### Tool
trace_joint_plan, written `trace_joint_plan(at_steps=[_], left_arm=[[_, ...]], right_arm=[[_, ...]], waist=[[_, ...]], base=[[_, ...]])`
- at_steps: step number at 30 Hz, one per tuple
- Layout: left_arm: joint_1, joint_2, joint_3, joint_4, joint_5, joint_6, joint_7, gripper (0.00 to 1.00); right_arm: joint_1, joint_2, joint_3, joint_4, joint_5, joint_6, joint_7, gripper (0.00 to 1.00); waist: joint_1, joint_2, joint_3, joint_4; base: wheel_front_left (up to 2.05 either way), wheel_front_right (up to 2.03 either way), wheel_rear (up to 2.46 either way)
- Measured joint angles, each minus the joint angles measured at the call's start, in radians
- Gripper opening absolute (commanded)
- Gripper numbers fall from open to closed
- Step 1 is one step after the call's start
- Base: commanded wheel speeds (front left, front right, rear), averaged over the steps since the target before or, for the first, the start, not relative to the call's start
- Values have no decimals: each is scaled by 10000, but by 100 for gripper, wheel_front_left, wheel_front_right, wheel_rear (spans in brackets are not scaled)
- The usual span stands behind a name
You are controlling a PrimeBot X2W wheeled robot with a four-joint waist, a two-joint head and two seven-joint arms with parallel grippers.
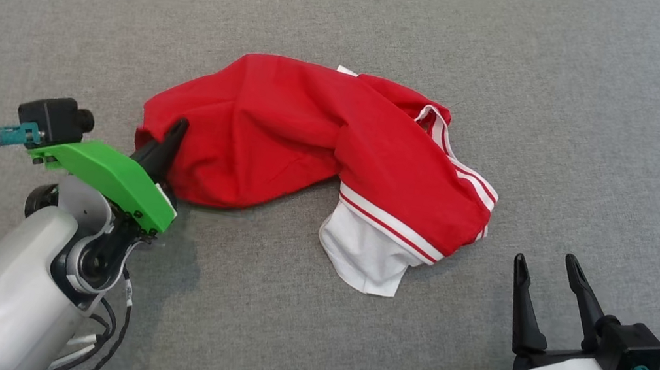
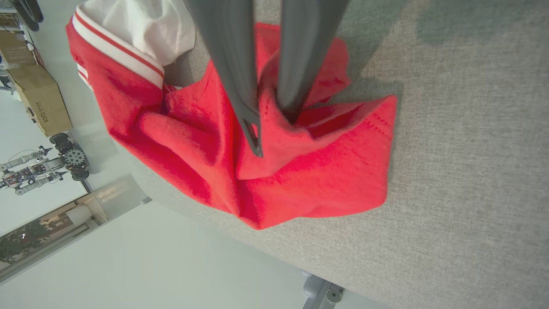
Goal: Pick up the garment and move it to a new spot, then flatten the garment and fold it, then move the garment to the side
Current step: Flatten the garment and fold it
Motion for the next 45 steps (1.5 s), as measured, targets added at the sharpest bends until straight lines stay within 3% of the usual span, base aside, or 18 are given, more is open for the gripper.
trace_joint_plan(at_steps=[3, 8, 10, 15, 20, 24, 30, 32, 33, 34, 36, 41, 45], left_arm=[[8, 303, 109, -802, 251, 23, -443, 0], [129, 828, 107, -2537, 836, 523, -798, 0], [397, 1283, -40, -4334, 1281, 1097, -700, 0], [954, 1906, -570, -7342, 1910, 2224, -171, 0], [1329, 2082, -696, -8798, 1843, 2930, 228, 0], [1344, 2073, -395, -7885, 1223, 3118, 514, 0], [600, 1701, -128, -4299, 499, 2685, 1183, 4], [191, 1503, -84, -2991, 453, 2566, 1273, 20], [13, 1432, -94, -2414, 460, 2474, 1317, 23], [-122, 1344, -92, -1818, 460, 2351, 1317, 38], [-311, 1041, -58, -938, 380, 1969, 1231, 100], [-439, 537, 105, 671, 127, 1310, 838, 100], [-133, 658, 297, 1127, 75, 943, 268, 100]], right_arm=[[111, 0, -79, -4, 0, 0, 0, 100], [341, -6, -180, 8, 2, 0, 0, 100], [388, 0, -180, 13, 2, 0, 0, 100], [394, 0, -134, 4, -10, 0, 0, 100], [356, 2, -63, 8, -25, 0, 0, 100], [194, 2, 71, 4, -52, 0, 0, 100], [-37, 0, 343, 63, -98, 0, 0, 100], [-82, -2, 466, 82, -100, 0, 0, 100], [-100, 4, 512, 90, -100, 0, 0, 100], [-123, 2, 531, 107, -96, 0, 0, 100], [-140, 0, 535, 113, -90, 0, 0, 100], [-12, 0, 522, 176, -75, 0, 0, 100], [159, 2, 466, 199, -58, 0, 0, 100]], waist=[[0, 0, -97, 1], [0, 0, -205, 159], [0, 0, -273, 349], [0, 0, -360, 690], [0, 0, -324, 889], [0, 0, -150, 880], [0, 0, 212, 701], [0, 0, 306, 588], [0, 0, 348, 519], [0, 0, 385, 448], [0, 0, 450, 311], [0, 0, 451, 91], [0, 0, 261, 88]], base=[[0, 0, 0], [0, 0, 0], [0, 0, 0], [0, 0, 0], [0, 0, 0], [0, 0, 0], [0, 0, 0], [0, 0, 0], [0, 0, 0], [0, 0, 0], [0, 0, 0], [0, 0, 0], [0, 0, 0]])
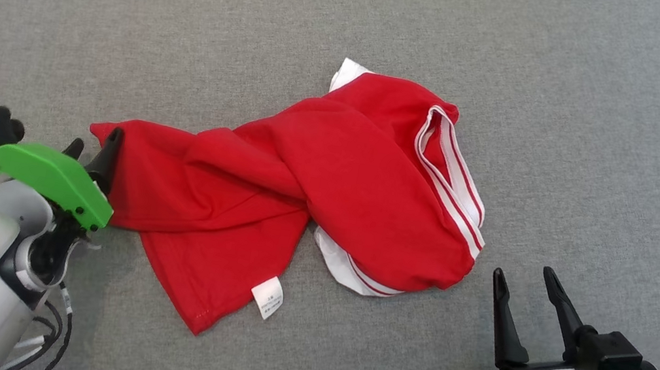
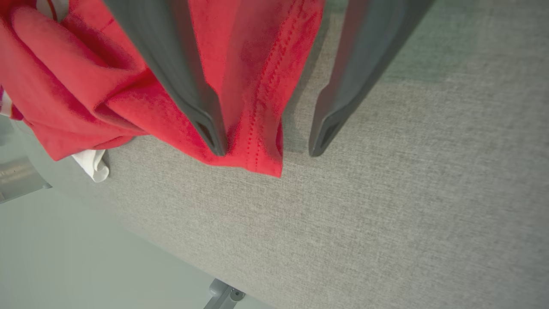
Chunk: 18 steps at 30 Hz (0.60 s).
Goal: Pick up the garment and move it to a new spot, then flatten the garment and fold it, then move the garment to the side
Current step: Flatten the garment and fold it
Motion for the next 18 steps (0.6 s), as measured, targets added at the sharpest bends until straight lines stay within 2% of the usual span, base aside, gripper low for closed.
trace_joint_plan(at_steps=[5, 10, 13, 16, 18], left_arm=[[800, 393, 282, -107, -69, -98, -669, 100], [1429, 779, 236, -815, 696, 157, -2052, 100], [1889, 533, 165, -1714, 1283, 355, -2525, 100], [2558, 50, 236, -2663, 1950, 591, -2652, 100], [3035, -466, 734, -3442, 2661, 692, -2688, 100]], right_arm=[[112, -4, -167, -29, -21, 0, 0, 100], [163, -2, -267, -125, -144, 0, 0, 100], [257, -4, -376, -242, -320, 0, 0, 100], [391, -4, -476, -401, -403, 0, 0, 100], [572, 0, -571, -523, -412, 0, 0, 100]], waist=[[0, 0, -183, 176], [0, 0, -349, 403], [0, 0, -493, 516], [0, 0, -668, 603], [0, 0, -785, 654]], base=[[0, 0, 0], [0, 0, 0], [0, 0, 0], [0, 0, 0], [0, 0, 0]])
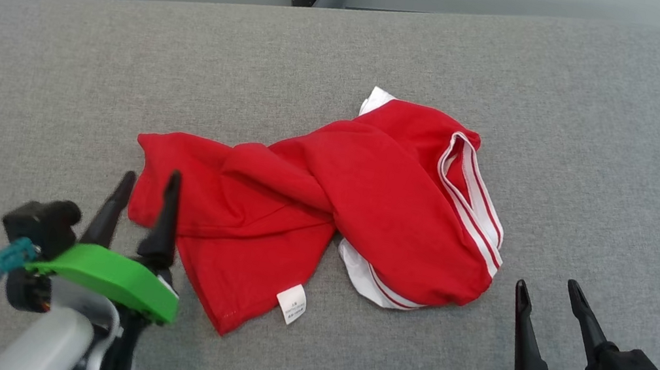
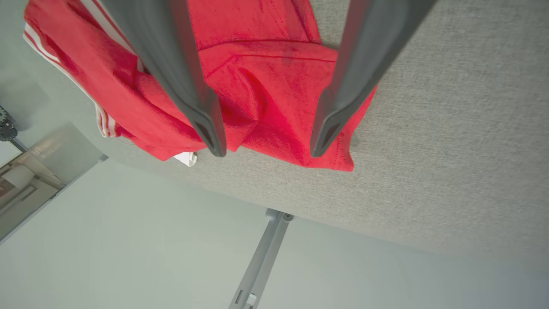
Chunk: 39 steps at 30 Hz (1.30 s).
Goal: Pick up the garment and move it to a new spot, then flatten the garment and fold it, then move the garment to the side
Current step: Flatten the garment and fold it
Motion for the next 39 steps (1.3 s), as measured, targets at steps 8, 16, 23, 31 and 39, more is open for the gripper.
trace_joint_plan(at_steps=[8, 16, 23, 31, 39], left_arm=[[836, -1538, -1687, 82, 2778, -1831, 71, 100], [-1169, -2376, -2824, 2824, 3659, -2531, 957, 100], [-1838, -2619, -3051, 4056, 3758, -2959, 1078, 100], [-1939, -2757, -3476, 3983, 3319, -3271, 1473, 0], [-1589, -2569, -3567, 1785, 2717, -3200, 2525, 0]], right_arm=[[141, -2, 109, -194, 6, 0, 0, 100], [-221, -2, 334, -201, 270, 0, 0, 100], [-284, -6, 297, -115, 566, 0, 0, 100], [-284, -4, 247, -33, 688, 0, 0, 100], [-278, -4, 138, -19, 731, 0, 0, 100]], waist=[[0, 0, 21, -6], [0, 0, 476, -460], [0, 0, 731, -1067], [0, 0, 828, -1366], [0, 0, 718, -1305]], base=[[0, 0, 0], [0, 0, 0], [0, 0, 0], [0, 0, 0], [0, 0, 0]])
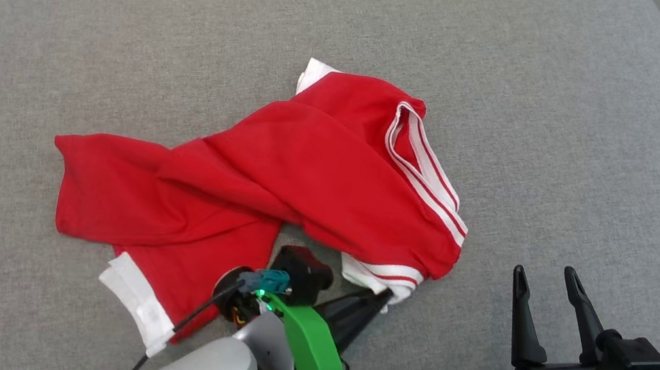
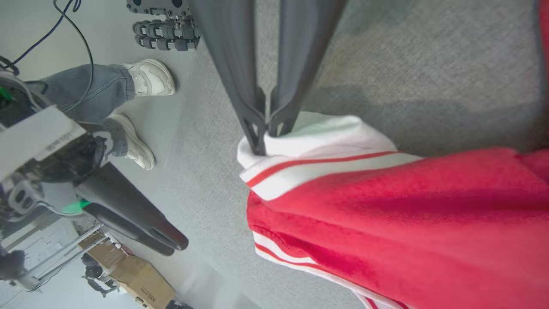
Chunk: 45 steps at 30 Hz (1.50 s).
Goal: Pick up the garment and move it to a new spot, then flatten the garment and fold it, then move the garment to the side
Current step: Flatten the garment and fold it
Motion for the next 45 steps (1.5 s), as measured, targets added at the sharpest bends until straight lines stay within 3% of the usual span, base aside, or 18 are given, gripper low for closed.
trace_joint_plan(at_steps=[4, 10, 12, 14, 16, 19, 23, 25, 26, 27, 28, 32, 36, 41, 45], left_arm=[[507, 228, -420, -2046, -159, 581, 1225, 0], [1028, 320, -278, -4161, -729, 1149, 1755, 0], [1021, 194, 44, -4717, -1034, 1398, 1768, 0], [1100, -318, 554, -5045, -1919, 1643, 1781, 0], [1220, -840, 1210, -5064, -2807, 2027, 1639, 0], [1199, -1074, 2038, -4560, -4013, 2690, 1292, 0], [848, -1156, 1996, -2497, -3900, 3429, 1124, 0], [841, -1081, 1916, -1465, -3622, 3555, 1037, 0], [831, -988, 1814, -1022, -3475, 3557, 957, 18], [789, -840, 1655, -685, -3200, 3532, 825, 73], [777, -767, 1639, -479, -3016, 3429, 675, 100], [888, -748, 1684, -447, -3244, 2997, 520, 100], [1271, -268, 1582, -1122, -3133, 2771, 387, 100], [1976, 761, 1340, -2832, -2771, 2847, 384, 100], [2368, 1342, 1434, -3919, -2121, 3120, -345, 100]], right_arm=[[9, 0, 46, 35, 92, 0, 0, 100], [-25, 0, -15, 35, 186, 0, 0, 100], [-22, -2, -69, 35, 182, 0, 0, 100], [-22, 2, -92, 40, 182, 0, 0, 100], [-28, -4, -107, 46, 180, 0, 0, 100], [-115, -2, -19, 65, 186, 0, 0, 100], [-188, -4, 144, 81, 293, 0, 0, 100], [-190, 4, 174, 96, 357, 0, 0, 100], [-190, 6, 167, 115, 370, 0, 0, 100], [-189, 0, 138, 125, 380, 0, 0, 100], [-176, -4, 105, 130, 393, 0, 0, 100], [-109, -2, 33, 136, 416, 0, 0, 100], [-43, -4, -61, 171, 414, 0, 0, 100], [74, 2, -136, 134, 127, 0, 0, 100], [158, 6, -299, 12, -146, 0, 0, 100]], waist=[[0, 0, 14, -4], [0, 0, 149, -155], [0, 0, 184, -180], [0, 0, 210, -191], [0, 0, 230, -213], [0, 0, 249, -304], [0, 0, 271, -483], [0, 0, 303, -582], [0, 0, 322, -627], [0, 0, 342, -669], [0, 0, 360, -708], [0, 0, 404, -763], [0, 0, 335, -681], [0, 0, 83, -419], [0, 0, -125, -173]], base=[[0, 0, 0], [0, 0, 0], [0, 0, 0], [0, 0, 0], [0, 0, 0], [0, 0, 0], [0, 0, 0], [0, 0, 0], [0, 0, 0], [0, 0, 0], [0, 0, 0], [0, 0, 0], [0, 0, 0], [0, 0, 0], [0, 0, 0]])
